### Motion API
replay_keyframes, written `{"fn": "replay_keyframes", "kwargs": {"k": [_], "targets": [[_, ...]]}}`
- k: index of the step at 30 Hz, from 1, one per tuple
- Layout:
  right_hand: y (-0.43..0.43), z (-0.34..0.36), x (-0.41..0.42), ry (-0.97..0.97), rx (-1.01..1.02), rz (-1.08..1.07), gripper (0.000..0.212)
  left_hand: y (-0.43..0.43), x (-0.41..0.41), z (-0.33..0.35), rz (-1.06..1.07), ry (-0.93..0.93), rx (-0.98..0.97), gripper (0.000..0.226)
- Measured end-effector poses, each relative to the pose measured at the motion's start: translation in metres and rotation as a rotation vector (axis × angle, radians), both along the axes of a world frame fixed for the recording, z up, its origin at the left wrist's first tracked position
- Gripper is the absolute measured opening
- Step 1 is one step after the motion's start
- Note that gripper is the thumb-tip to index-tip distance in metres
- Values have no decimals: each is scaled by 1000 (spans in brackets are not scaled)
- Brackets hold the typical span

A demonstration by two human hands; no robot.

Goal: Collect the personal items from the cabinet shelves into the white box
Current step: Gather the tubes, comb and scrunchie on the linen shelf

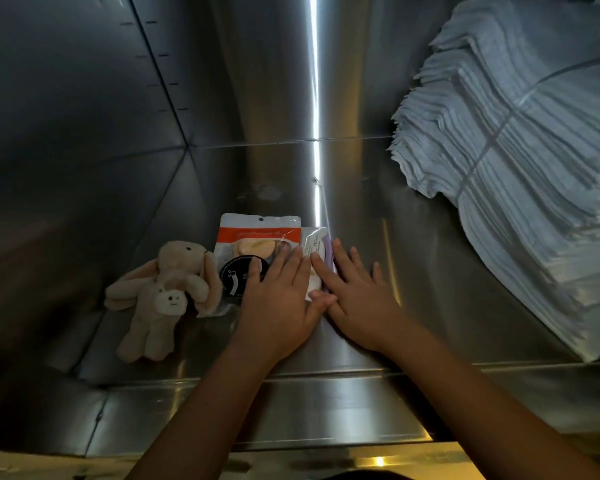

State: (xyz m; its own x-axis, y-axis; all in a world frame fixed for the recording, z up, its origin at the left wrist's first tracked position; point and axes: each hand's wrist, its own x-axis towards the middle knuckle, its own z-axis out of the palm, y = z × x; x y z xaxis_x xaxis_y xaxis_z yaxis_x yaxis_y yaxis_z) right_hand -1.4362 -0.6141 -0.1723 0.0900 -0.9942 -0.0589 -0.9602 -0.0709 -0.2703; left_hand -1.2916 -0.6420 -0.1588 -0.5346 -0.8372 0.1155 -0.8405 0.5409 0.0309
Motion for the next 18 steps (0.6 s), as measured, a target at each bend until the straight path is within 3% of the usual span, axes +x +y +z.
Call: {"fn": "replay_keyframes", "kwargs": {"k": [5,10,18], "targets": [[2,5,-12,1,19,16,62,8,-3,5,41,40,-3,76],[13,18,-13,-125,-61,28,58,26,1,10,175,38,-38,60],[35,26,17,-64,-118,298,58,91,17,23,386,175,-207,46]]}}
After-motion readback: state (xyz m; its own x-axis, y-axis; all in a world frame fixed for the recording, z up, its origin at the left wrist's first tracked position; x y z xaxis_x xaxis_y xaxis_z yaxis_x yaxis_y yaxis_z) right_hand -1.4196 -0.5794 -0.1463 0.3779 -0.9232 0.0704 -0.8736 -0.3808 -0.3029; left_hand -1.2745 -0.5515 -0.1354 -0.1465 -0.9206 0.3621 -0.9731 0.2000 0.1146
